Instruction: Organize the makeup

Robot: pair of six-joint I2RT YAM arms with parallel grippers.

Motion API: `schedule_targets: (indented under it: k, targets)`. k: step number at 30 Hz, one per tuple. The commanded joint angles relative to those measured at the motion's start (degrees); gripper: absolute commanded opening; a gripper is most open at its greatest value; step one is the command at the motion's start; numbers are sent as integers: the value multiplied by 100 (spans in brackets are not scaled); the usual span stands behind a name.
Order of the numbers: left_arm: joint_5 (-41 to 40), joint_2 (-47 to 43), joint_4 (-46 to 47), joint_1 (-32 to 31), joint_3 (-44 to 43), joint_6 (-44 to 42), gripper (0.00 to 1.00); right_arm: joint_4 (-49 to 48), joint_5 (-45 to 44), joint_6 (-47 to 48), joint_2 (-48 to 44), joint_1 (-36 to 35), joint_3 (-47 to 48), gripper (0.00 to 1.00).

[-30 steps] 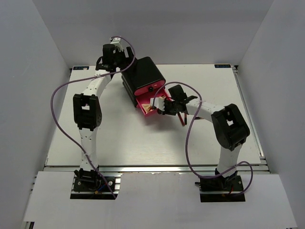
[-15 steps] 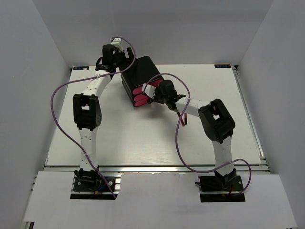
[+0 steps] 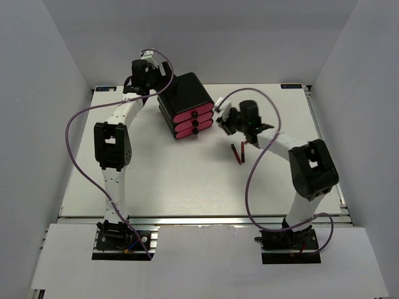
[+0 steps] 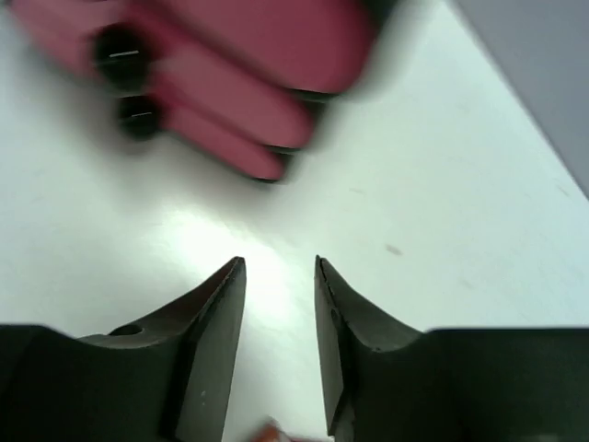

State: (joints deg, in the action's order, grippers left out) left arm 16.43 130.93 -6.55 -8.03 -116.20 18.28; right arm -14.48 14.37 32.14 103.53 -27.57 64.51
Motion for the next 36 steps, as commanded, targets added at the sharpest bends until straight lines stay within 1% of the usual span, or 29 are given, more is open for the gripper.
schedule_targets:
  k: [1, 2, 4, 6, 7, 8, 9, 10, 11, 12, 13, 14, 16, 17, 18, 19, 20, 23, 24, 26, 27, 28, 30, 31, 34, 36]
  targets:
    - [-218, -585, 81, 135, 326, 307, 98, 373, 733, -1296, -377, 840, 386, 41]
    - [-271, -656, 170, 153, 352, 403, 98, 471, 969, -1350, -377, 1102, 448, 36]
    - [-394, -797, 328, 179, 379, 430, 98, 700, 1329, -1508, -447, 1297, 457, 33]
    - [-560, -1060, 408, 188, 423, 439, 98, 902, 1419, -1736, -465, 1386, 457, 32]
    - [-640, -1261, 417, 197, 493, 448, 98, 1086, 1428, -2120, -474, 1334, 405, 33]
    - [-710, -1368, 409, 205, 537, 448, 98, 1096, 1454, -2368, -491, 1333, 404, 36]
    - [-841, -1473, 409, 214, 616, 431, 98, 1036, 1498, -2631, -509, 1220, 213, 39]
    - [-938, -1596, 417, 214, 843, 413, 98, 922, 1420, -2938, -570, 1123, 81, 44]
    - [-1000, -1867, 443, 214, 1010, 387, 98, 651, 1419, -3559, -588, 914, -43, 51]
    - [-1131, -2009, 522, 214, 1377, 360, 98, 474, 1532, -3861, -605, 798, -314, 55]
    - [-1176, -2150, 566, 214, 1572, 308, 98, 281, 1629, -4369, -597, 702, -438, 63]
    - [-1229, -2282, 602, 214, 1748, 299, 98, -112, 1691, -4635, -571, 500, -544, 68]
    - [-1369, -2686, 611, 223, 2083, 299, 98, -632, 1858, -5189, -422, 341, -808, 73]
    - [-1414, -2826, 776, 223, 2380, 325, 98, -939, 1798, -5479, -369, 227, -913, 79]
    - [-1458, -3106, 830, 223, 2522, 351, 98, -1708, 1745, -6117, -238, 200, -1149, 81]
    - [-1545, -3257, 865, 232, 2654, 395, 98, -2081, 1666, -6419, -141, 182, -1221, 83]
    - [-1563, -3424, 909, 232, 2969, 500, 98, -2311, 1578, -6761, -53, 130, -1222, 87]
    - [-1563, -4127, 1094, 232, 3515, 763, 98, -2410, 1305, -6958, 387, 51, -792, 89]
    - [-1563, -4294, 1164, 232, 3917, 825, 98, -2341, 1235, -7028, 588, 42, -652, 89]
    - [-1537, -4777, 1129, 232, 4288, 1009, 98, -2288, 1077, -7133, 817, 15, -247, 89]
    - [-1528, -4936, 1086, 223, 4656, 1045, 98, -2235, 1042, -7177, 1053, 6, -89, 88]
    - [-1528, -5224, 1050, 232, 4816, 1063, 98, -2104, 1033, -7221, 1177, 15, 60, 86]
    - [-1563, -5516, 963, 232, 5272, 1090, 98, -2112, 1024, -7266, 1493, -11, 386, 81]
    - [-1772, -5778, 927, 232, 5388, 1098, 98, -2068, 1015, -7301, 1582, -20, 561, 77]
    - [-1888, -6088, 866, 232, 5748, 1177, 98, -2085, 1050, -7432, 1890, -29, 738, 69]
    - [-1915, -6316, 813, 232, 5845, 1213, 98, -2103, 1024, -7503, 2022, -38, 809, 66]
